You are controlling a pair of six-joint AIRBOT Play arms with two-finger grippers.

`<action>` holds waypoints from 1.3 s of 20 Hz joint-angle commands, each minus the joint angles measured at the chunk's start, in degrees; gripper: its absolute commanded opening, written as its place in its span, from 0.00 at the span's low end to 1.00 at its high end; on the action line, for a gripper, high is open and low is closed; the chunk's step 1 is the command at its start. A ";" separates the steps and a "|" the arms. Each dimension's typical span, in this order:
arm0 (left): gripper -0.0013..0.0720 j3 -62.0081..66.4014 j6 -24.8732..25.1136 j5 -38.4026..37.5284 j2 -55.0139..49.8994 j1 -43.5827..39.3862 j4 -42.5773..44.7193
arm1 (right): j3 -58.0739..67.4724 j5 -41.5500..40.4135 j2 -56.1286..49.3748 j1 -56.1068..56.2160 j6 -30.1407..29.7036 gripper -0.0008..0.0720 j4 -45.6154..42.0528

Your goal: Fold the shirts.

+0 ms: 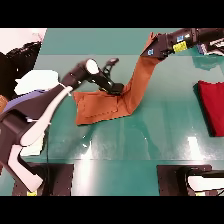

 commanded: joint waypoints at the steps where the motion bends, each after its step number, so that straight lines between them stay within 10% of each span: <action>1: 0.05 -0.02 0.63 -5.66 7.06 5.97 9.25 | 0.59 -0.33 -0.74 1.88 0.02 0.03 0.07; 8: 0.05 -0.02 2.54 -10.08 23.26 23.93 12.48 | 0.59 -6.47 -10.86 20.39 -3.02 0.04 0.17; 9: 0.05 -0.02 2.56 -10.40 24.96 25.73 12.46 | 0.61 -8.94 -12.85 23.69 -4.87 0.14 0.13; 11: 0.05 -0.02 2.58 -11.13 27.69 28.55 12.46 | 0.63 -14.01 -16.37 29.05 -6.91 0.77 0.11; 20: 0.05 -0.11 4.00 -15.17 30.16 31.28 11.98 | -10.16 -8.94 -6.64 16.06 -2.16 0.77 -15.78; 26: 0.05 -12.72 7.15 -11.15 28.70 28.87 -0.07 | -28.15 -7.06 -3.21 0.74 -0.98 0.77 -5.88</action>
